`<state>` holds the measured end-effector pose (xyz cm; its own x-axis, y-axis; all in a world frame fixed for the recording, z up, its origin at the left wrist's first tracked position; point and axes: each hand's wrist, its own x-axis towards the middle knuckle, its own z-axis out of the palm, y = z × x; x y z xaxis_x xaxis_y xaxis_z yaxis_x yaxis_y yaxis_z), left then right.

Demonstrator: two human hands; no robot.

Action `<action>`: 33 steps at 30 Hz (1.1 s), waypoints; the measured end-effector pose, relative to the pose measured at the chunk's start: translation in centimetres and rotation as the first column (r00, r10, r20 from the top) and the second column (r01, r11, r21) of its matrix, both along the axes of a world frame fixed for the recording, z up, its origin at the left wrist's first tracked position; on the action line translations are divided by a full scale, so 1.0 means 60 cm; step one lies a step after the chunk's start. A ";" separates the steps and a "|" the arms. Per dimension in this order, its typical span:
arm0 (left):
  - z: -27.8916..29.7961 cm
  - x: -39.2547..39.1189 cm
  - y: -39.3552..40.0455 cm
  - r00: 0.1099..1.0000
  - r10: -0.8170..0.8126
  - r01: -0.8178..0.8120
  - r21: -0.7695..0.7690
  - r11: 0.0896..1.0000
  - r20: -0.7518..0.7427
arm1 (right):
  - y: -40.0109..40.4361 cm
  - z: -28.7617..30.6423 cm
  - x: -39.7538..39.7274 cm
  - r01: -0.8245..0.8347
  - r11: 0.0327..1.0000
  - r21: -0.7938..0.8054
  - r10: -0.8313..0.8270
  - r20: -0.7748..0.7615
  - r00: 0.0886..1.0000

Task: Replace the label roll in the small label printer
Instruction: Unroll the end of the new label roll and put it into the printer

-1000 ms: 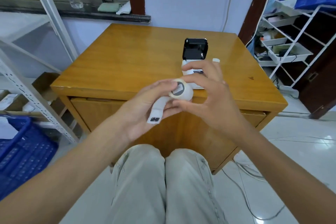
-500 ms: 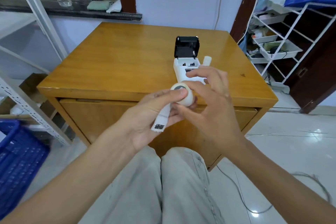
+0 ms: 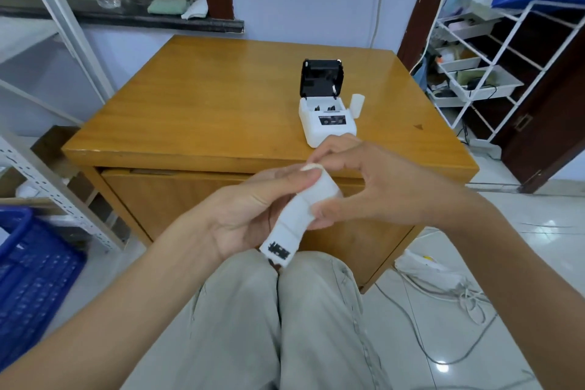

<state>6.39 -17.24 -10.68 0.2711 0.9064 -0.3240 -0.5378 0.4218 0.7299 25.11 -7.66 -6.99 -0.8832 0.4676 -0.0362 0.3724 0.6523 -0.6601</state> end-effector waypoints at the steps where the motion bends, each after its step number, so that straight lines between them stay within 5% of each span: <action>1: -0.004 0.004 -0.003 0.995 0.091 -0.090 -0.037 0.995 0.039 | -0.005 -0.011 -0.003 0.074 0.996 0.059 -0.071 -0.048 0.996; 5: -0.013 0.019 -0.008 0.927 0.277 -0.251 -0.131 0.959 0.253 | -0.022 -0.047 -0.022 0.222 0.927 0.303 -0.177 -0.169 0.970; 11: -0.020 0.026 -0.009 0.925 0.248 -0.239 -0.068 0.969 0.287 | -0.022 -0.041 -0.021 0.202 0.931 0.303 -0.128 -0.248 0.960; 15: -0.041 0.016 -0.008 0.986 0.009 -0.019 0.061 0.998 0.164 | -0.015 -0.008 -0.001 -0.016 0.999 0.036 0.017 -0.037 0.999; 18: -0.047 0.020 0.002 0.982 0.036 -0.053 0.087 0.995 0.184 | -0.007 -0.004 0.001 0.000 1.000 -0.020 -0.001 -0.040 0.999; 23: -0.024 0.036 0.009 0.915 0.290 -0.306 0.011 0.952 0.281 | -0.025 -0.037 -0.003 0.162 0.986 0.050 -0.141 -0.290 0.947; 30: -0.028 0.048 0.013 0.865 0.434 -0.422 -0.101 0.901 0.253 | -0.025 -0.074 0.005 0.120 0.952 0.283 -0.075 -0.164 0.984; 33: -0.028 0.063 0.019 0.836 0.504 -0.483 -0.145 0.864 0.218 | -0.012 -0.081 0.002 0.186 0.863 0.471 -0.059 -0.271 0.961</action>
<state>10.17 -16.12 -12.34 -0.1262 0.9145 -0.3845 -0.8440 0.1047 0.5260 25.25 -8.39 -11.84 -0.7694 0.4737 0.4286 0.3432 0.8724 -0.3480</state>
